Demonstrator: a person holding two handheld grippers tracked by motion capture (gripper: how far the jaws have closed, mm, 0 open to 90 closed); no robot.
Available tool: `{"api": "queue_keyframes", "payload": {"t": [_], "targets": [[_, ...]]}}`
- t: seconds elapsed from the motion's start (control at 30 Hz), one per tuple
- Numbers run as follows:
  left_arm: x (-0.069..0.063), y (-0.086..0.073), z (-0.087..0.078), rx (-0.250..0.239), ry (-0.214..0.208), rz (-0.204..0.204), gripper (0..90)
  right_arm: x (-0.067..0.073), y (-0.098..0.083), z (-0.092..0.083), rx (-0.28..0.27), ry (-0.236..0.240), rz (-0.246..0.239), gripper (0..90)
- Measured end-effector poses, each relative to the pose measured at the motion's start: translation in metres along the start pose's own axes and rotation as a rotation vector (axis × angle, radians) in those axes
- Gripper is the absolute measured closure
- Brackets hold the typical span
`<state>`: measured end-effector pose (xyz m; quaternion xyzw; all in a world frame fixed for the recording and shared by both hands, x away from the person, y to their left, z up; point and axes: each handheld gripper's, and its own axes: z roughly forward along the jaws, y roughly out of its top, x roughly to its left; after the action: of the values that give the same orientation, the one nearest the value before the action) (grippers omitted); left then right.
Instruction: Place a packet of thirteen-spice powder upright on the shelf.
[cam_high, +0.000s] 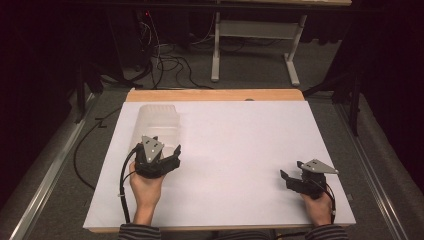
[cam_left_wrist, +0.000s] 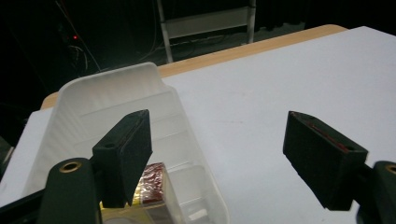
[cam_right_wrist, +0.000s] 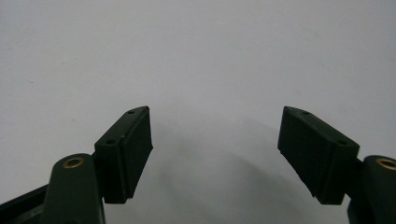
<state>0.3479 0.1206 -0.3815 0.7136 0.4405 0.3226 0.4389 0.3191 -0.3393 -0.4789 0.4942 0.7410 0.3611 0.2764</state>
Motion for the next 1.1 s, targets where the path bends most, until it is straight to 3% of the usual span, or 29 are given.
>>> {"api": "queue_keyframes", "payload": {"t": [1.1], "targets": [[-0.028, 0.000, 0.002, 0.014, -0.138, 0.012, 24.4, 0.000, 0.000, 0.000, -0.004, 0.001, 0.003, 26.3]]}}
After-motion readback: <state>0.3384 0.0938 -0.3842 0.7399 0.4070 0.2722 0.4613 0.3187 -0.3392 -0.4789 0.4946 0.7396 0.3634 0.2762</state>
